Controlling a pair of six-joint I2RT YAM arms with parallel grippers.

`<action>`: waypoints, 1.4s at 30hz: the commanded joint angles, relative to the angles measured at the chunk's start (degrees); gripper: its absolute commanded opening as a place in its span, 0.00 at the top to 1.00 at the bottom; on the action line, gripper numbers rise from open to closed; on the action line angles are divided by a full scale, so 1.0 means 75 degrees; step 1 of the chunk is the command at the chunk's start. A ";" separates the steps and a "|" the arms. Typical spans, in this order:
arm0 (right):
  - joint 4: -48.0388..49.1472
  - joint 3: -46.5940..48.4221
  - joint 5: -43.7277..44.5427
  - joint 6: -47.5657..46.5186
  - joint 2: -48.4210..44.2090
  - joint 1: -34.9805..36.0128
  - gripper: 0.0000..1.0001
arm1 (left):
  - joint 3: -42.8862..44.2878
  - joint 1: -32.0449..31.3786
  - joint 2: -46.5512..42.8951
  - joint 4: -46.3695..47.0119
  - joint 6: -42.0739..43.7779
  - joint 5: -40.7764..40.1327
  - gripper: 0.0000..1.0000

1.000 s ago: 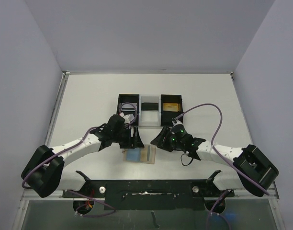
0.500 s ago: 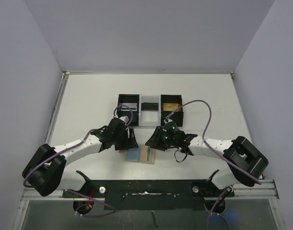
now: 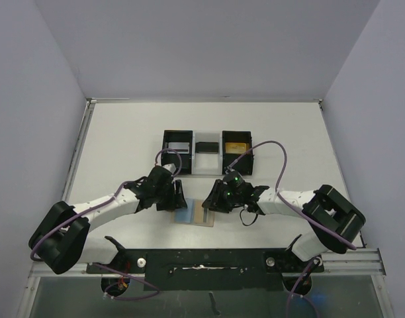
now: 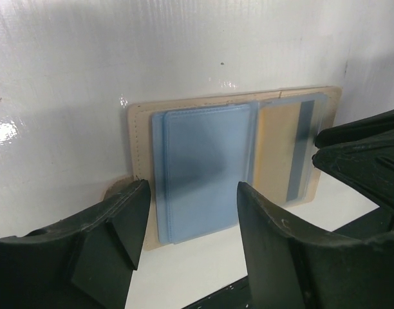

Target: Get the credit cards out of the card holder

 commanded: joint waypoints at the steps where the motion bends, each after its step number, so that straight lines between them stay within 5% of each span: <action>1: 0.0116 0.0321 -0.0084 0.0028 0.0185 0.0069 0.64 | -0.0059 -0.0001 -0.0215 0.0021 0.0215 0.0117 0.46; 17: -0.0847 0.0682 0.0333 0.0107 0.0156 0.0066 0.65 | -0.0133 -0.0012 -0.0200 0.0168 0.0221 0.0491 0.65; 34: -0.1576 0.1159 0.0611 -0.0249 0.0477 0.0272 0.66 | -0.0159 -0.0012 -0.0197 0.0114 0.0267 0.0395 0.63; 42: -0.2892 0.1996 0.1562 -0.0563 0.0422 0.0549 0.63 | -0.0225 -0.0025 -0.0223 0.0118 0.0270 0.0412 0.65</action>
